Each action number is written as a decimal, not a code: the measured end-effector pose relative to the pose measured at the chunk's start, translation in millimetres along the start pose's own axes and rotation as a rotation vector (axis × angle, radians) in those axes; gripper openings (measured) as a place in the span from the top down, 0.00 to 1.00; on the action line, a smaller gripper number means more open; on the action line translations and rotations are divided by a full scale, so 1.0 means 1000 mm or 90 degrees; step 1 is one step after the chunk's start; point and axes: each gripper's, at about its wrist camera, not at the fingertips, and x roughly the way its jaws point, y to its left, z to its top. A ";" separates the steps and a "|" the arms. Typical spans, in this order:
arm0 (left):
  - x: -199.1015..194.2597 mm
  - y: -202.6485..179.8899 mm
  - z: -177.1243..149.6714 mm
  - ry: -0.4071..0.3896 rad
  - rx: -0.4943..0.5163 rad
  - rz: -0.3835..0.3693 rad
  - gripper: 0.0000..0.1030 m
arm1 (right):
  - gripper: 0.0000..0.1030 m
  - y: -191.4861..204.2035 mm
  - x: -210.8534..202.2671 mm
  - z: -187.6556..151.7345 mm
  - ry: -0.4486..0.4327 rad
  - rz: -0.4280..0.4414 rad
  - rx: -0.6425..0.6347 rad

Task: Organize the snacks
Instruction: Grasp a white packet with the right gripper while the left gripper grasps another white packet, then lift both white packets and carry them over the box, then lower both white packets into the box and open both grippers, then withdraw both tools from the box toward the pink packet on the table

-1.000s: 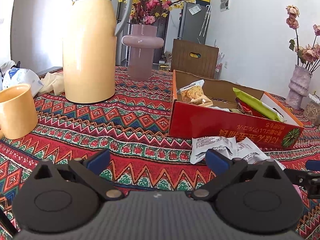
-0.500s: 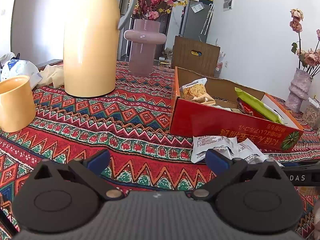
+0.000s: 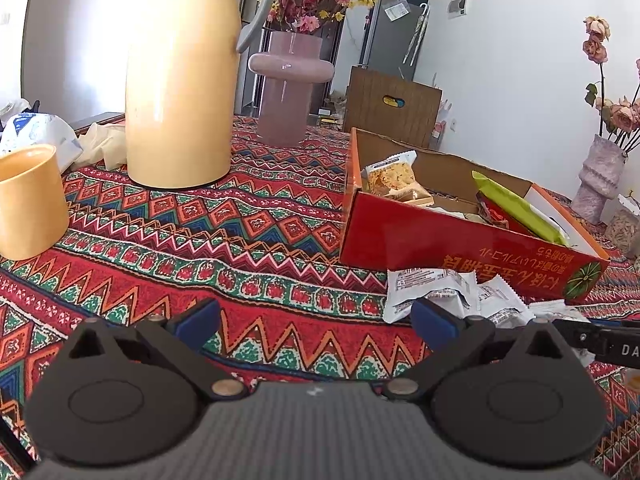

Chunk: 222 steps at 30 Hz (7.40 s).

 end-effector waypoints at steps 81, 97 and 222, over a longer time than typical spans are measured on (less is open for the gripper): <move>-0.044 -0.103 -0.015 0.038 0.074 0.020 0.38 | 0.62 -0.050 -0.073 -0.040 -0.124 0.039 0.037; -0.030 -0.126 0.046 -0.045 0.093 0.012 0.38 | 0.62 -0.054 -0.052 0.020 -0.187 0.014 0.019; -0.025 -0.033 0.025 -0.066 0.057 0.076 0.00 | 0.00 -0.032 -0.038 0.008 -0.156 -0.013 0.003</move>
